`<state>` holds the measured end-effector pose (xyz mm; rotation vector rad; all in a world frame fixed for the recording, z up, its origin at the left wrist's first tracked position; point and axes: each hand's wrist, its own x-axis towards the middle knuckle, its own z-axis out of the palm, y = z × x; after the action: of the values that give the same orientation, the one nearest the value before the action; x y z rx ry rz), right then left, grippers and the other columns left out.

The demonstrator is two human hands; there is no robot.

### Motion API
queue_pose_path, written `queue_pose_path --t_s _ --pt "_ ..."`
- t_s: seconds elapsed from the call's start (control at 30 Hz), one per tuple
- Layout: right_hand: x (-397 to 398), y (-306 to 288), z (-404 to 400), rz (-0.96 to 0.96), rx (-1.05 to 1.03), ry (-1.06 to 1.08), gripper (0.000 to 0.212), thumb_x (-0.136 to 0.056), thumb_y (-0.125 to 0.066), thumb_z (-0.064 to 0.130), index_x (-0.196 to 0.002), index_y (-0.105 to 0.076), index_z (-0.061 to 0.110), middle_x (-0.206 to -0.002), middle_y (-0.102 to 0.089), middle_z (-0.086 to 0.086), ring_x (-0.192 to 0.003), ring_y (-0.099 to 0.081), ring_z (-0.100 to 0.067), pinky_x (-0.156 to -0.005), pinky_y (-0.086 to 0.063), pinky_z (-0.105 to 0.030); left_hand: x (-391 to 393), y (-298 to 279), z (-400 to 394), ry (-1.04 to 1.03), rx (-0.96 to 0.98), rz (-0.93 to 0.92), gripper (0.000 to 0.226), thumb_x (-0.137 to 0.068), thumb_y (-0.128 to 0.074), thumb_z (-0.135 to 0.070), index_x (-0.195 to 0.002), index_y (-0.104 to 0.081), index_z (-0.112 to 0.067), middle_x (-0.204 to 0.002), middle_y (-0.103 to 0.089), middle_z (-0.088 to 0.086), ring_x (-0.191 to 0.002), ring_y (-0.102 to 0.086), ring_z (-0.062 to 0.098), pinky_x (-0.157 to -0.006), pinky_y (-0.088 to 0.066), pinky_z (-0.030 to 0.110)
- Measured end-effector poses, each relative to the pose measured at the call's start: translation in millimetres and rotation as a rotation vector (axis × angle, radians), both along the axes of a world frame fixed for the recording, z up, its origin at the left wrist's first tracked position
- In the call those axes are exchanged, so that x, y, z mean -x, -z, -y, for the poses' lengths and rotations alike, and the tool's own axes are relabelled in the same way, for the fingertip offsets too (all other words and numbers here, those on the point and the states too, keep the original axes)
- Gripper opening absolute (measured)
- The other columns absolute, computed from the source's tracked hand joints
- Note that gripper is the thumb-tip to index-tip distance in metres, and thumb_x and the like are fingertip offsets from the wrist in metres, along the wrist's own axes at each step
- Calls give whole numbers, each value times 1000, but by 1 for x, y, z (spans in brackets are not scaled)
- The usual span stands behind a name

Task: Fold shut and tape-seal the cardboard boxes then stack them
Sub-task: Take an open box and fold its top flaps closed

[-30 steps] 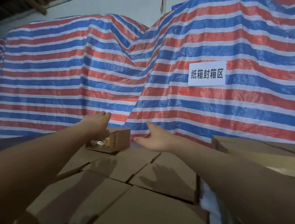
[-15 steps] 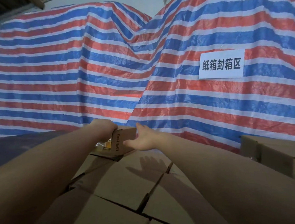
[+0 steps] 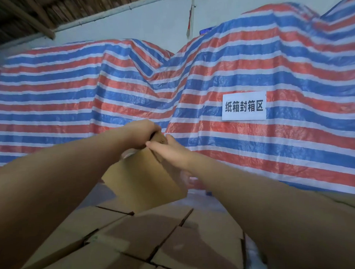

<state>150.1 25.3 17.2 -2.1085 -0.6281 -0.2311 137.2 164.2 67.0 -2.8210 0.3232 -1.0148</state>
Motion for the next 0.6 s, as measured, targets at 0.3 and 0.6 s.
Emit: queue_pose_path --t_s 0.3,0.6 --pt "150 -54 127 -57 -272 -84 36 -86 -59 54 -105 -71 27 -96 -75 0 -90 -68 -15 -79 -51 -36 140 -55 122 254 174 31 15 -96 -57 -12 -96 -65 -25 -95 -65 -1 -88 -61 17 -82 -52 30" --pt "302 -5 266 -143 -567 -113 40 -82 -50 45 -55 -73 25 -54 -61 7 -42 -55 -8 -42 -43 -18 247 -26 253 478 198 -167 18 -95 -60 -38 -91 -65 -22 -83 -58 -9 -77 -55 11 -67 -40 27"
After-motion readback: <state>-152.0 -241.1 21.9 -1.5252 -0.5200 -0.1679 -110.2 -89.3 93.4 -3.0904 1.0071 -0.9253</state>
